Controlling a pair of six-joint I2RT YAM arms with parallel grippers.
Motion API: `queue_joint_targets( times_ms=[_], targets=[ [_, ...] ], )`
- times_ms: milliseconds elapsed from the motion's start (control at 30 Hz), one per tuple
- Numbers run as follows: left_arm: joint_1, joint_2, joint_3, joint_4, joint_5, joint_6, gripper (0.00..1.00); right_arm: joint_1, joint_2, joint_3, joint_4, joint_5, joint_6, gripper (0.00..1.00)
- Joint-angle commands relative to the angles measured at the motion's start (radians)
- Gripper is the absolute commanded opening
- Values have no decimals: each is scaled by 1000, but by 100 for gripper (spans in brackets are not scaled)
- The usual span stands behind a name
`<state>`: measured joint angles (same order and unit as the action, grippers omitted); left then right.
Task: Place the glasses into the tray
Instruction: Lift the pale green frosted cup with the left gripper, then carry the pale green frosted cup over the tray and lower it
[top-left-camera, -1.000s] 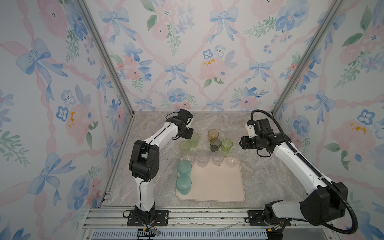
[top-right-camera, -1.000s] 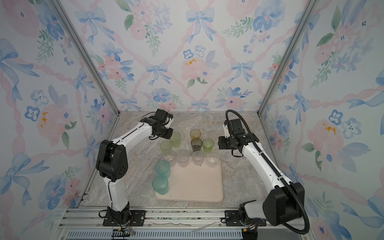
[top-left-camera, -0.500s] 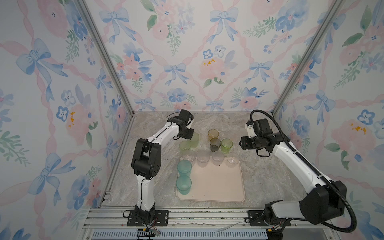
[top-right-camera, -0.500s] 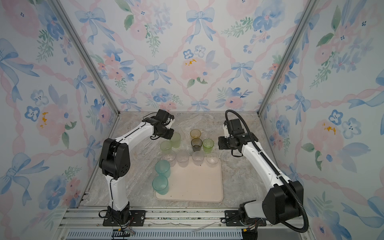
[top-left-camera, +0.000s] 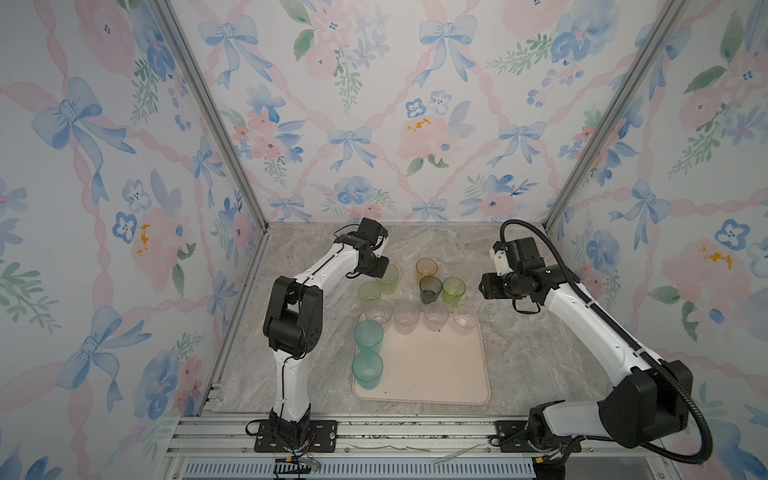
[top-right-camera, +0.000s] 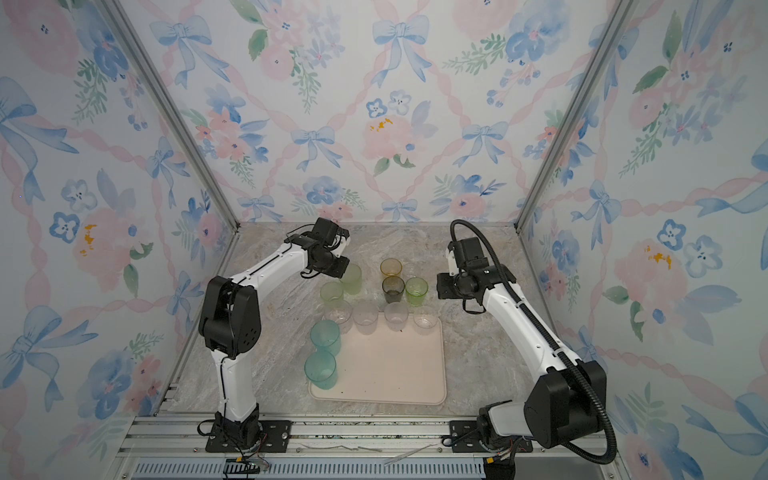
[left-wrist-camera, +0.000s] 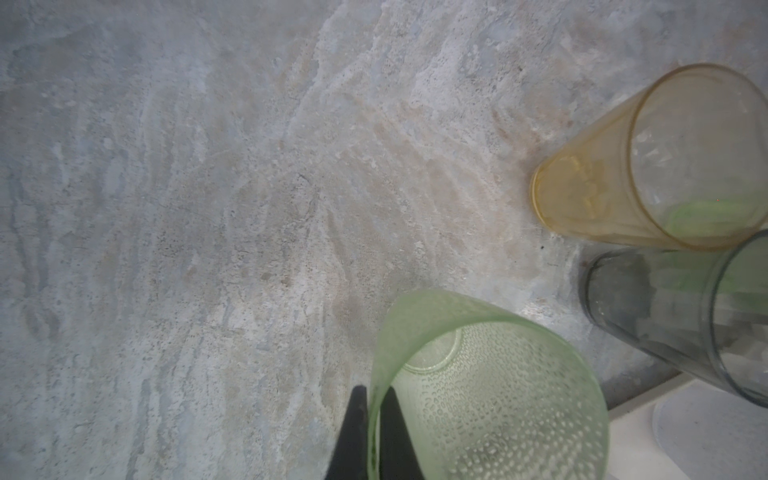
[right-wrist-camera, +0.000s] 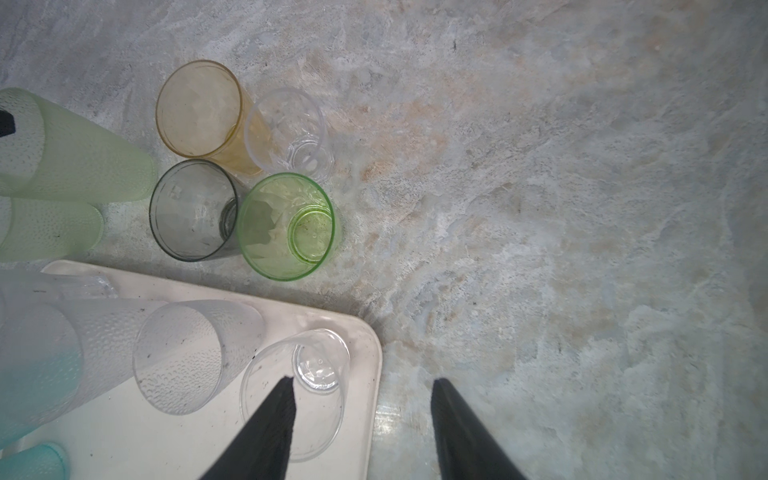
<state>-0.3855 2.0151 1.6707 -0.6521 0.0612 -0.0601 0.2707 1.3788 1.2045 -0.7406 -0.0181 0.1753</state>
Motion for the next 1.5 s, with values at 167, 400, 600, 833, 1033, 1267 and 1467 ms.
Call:
queue_joint_targets(
  times_ms=[167, 400, 600, 833, 1033, 1267, 1467],
  targets=[
    [5, -99, 34, 23, -29, 2, 0, 12, -6, 12, -3, 4, 4, 56],
    [-11, -251, -4, 38, -44, 8, 0, 12, -25, 12, -2, -1, 9, 56],
    [-79, -409, -52, 37, -14, 44, 0, 22, -52, 12, -3, -9, 19, 56],
    [-204, -579, -145, 7, 45, 74, 0, 58, -99, 9, -17, 14, 32, 56],
    [-302, -647, -179, -117, 30, 78, 0, 83, -159, -16, -28, 41, 49, 56],
    [-441, -636, -202, -263, -91, 49, 0, 94, -214, -51, -27, 46, 72, 56],
    [-489, -603, -272, -274, -118, -1, 0, 112, -235, -65, -20, 50, 78, 56]
  ],
)
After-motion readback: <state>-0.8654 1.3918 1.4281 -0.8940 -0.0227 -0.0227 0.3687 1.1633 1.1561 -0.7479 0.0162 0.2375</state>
